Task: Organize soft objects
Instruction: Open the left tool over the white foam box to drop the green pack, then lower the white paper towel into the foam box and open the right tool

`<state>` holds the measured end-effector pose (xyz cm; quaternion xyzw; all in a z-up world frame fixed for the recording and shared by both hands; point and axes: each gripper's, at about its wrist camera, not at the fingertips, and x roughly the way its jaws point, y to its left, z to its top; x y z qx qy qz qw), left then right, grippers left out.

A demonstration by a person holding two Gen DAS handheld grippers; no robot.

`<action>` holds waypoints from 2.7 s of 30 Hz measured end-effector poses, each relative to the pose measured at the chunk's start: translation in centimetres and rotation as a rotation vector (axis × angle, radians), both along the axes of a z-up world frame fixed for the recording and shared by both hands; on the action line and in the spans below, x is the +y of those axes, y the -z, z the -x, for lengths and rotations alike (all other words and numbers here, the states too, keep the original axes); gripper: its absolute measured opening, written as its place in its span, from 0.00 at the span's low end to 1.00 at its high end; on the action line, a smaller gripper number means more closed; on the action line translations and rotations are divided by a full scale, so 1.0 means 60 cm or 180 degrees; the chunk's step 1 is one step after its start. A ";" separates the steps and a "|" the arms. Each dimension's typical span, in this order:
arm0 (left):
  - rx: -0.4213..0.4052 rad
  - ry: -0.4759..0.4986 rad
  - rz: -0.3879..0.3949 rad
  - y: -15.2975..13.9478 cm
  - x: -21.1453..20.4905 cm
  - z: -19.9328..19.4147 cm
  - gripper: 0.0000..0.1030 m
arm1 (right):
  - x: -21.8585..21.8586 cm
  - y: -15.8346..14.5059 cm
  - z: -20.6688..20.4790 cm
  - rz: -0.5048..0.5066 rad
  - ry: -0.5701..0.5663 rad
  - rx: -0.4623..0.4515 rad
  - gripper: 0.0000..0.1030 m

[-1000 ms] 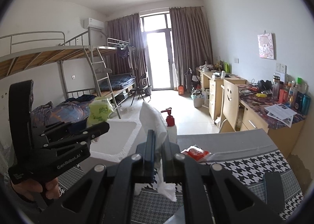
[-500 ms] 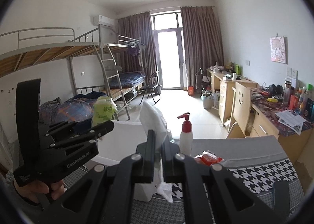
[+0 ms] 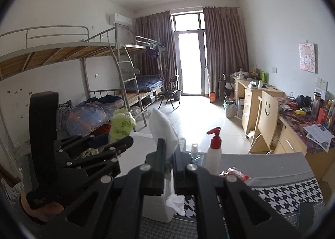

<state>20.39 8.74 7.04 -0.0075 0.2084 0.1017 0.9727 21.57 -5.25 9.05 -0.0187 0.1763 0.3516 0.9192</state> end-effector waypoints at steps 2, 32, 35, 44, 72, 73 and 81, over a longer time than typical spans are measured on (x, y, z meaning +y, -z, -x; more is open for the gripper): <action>0.0026 -0.0009 0.0017 0.004 0.004 -0.004 0.31 | 0.005 0.001 -0.002 0.0016 -0.0010 0.0008 0.08; -0.0003 -0.0320 0.0023 0.020 0.060 0.003 0.99 | 0.060 0.005 -0.024 0.0113 -0.0029 0.0104 0.08; -0.0027 -0.0377 0.0056 0.020 0.065 0.012 0.99 | 0.073 0.004 -0.025 0.0121 -0.0074 0.0116 0.08; -0.0071 -0.0474 0.0044 0.019 0.082 0.037 0.99 | 0.096 0.010 -0.024 0.0165 -0.0143 0.0177 0.08; -0.0046 -0.0544 0.0106 0.034 0.118 0.064 0.99 | 0.158 0.077 -0.076 0.0506 -0.0268 0.0801 0.55; -0.0044 -0.0544 0.0105 0.033 0.118 0.064 0.99 | 0.158 0.078 -0.077 0.0512 -0.0256 0.0817 0.58; -0.0029 -0.0520 0.0100 0.033 0.117 0.062 0.99 | 0.148 0.065 -0.068 0.0511 -0.0226 0.0739 0.59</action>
